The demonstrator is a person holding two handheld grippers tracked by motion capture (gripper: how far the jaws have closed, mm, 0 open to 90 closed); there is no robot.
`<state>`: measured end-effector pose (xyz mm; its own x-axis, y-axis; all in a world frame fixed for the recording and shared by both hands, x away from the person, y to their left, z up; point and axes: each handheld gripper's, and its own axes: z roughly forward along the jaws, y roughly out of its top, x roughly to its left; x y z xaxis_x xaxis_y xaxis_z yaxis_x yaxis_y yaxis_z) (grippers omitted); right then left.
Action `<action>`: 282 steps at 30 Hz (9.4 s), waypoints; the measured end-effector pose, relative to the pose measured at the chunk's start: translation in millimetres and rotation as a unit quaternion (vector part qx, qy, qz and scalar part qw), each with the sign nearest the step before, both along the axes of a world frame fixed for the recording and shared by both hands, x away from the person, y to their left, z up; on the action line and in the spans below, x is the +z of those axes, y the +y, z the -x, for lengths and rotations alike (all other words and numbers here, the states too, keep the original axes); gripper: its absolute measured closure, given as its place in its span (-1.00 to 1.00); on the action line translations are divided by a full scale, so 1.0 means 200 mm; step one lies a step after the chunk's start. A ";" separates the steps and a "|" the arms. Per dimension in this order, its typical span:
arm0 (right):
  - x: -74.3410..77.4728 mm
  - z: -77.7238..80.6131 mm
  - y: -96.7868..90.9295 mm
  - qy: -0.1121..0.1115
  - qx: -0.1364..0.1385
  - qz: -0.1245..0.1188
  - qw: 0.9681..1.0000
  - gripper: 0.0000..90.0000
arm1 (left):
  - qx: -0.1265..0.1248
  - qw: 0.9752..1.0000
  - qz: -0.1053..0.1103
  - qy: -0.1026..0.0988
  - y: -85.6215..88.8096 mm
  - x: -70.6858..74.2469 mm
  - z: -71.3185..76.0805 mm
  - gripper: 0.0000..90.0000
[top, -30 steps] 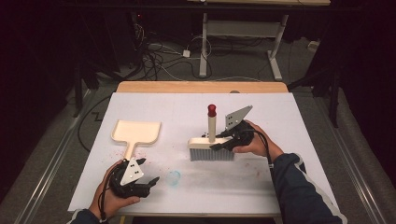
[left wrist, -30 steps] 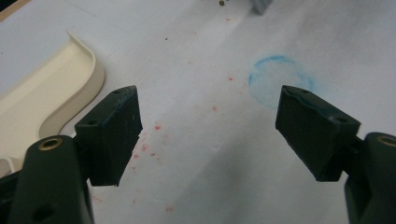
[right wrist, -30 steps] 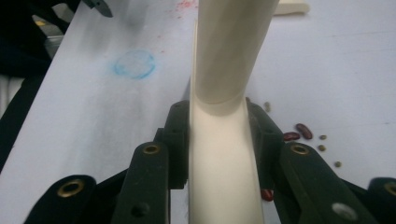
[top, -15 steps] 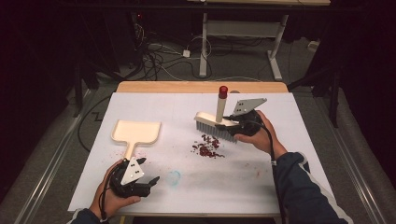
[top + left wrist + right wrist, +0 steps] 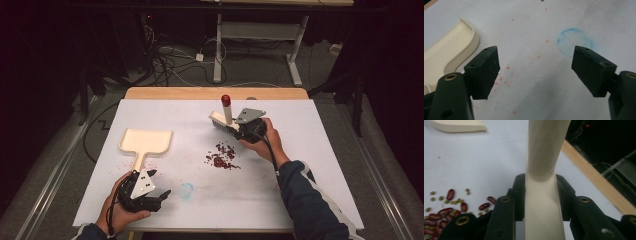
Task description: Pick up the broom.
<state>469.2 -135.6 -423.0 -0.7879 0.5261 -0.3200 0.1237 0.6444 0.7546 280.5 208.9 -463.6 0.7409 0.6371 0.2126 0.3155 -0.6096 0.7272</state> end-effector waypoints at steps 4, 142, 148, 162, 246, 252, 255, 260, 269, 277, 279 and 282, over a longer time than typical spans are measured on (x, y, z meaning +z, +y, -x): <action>-0.05 0.06 0.05 0.006 0.032 0.005 0.999 0.51 | 0.000 1.000 -0.003 -0.001 0.00 0.00 0.00 -0.52; -0.07 0.23 -0.10 0.013 0.171 -0.013 0.985 0.50 | 0.001 0.999 -0.032 -0.001 -0.02 -0.02 0.02 -0.48; -0.04 0.22 -0.15 -0.006 0.133 -0.044 0.990 0.51 | 0.000 0.999 -0.032 -0.001 -0.02 -0.02 0.01 -0.48; 0.09 0.48 -0.23 0.031 0.224 -0.124 0.966 0.51 | -0.002 0.999 -0.039 0.000 -0.03 -0.02 0.01 -0.48; 0.09 0.54 -0.06 0.005 -0.013 -0.096 0.995 0.51 | -0.012 0.999 -0.037 -0.005 -0.03 0.00 0.02 -0.48; 0.08 0.57 0.00 0.042 0.011 -0.129 0.991 0.51 | -0.010 0.999 -0.035 -0.004 -0.04 0.00 0.02 -0.48; 0.04 0.58 0.07 0.058 0.006 -0.146 0.988 0.51 | -0.010 0.999 -0.035 -0.003 -0.04 -0.01 0.02 -0.48; -0.04 0.58 0.20 0.065 -0.013 -0.162 0.985 0.51 | -0.011 0.999 -0.038 0.000 -0.04 -0.01 0.01 -0.48; -0.11 0.49 0.24 0.061 -0.131 -0.163 0.976 0.51 | -0.012 0.999 -0.039 0.002 -0.03 -0.02 0.02 -0.48; -0.05 0.51 0.15 0.072 -0.141 -0.176 0.972 0.51 | -0.017 0.999 -0.043 -0.001 -0.04 -0.01 0.02 -0.48; -0.02 0.53 0.14 0.067 -0.132 -0.179 0.973 0.51 | -0.017 0.999 -0.040 0.001 -0.04 -0.01 0.02 -0.48; 0.05 0.56 0.10 0.054 -0.111 -0.185 0.975 0.51 | -0.015 0.999 -0.038 0.000 -0.04 -0.01 0.02 -0.48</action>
<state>356.2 -116.4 -412.4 -0.6605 0.7508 0.0021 0.3199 0.2788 0.9055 276.5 200.9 -465.8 0.7590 0.5975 0.2587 0.2973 -0.6716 0.6787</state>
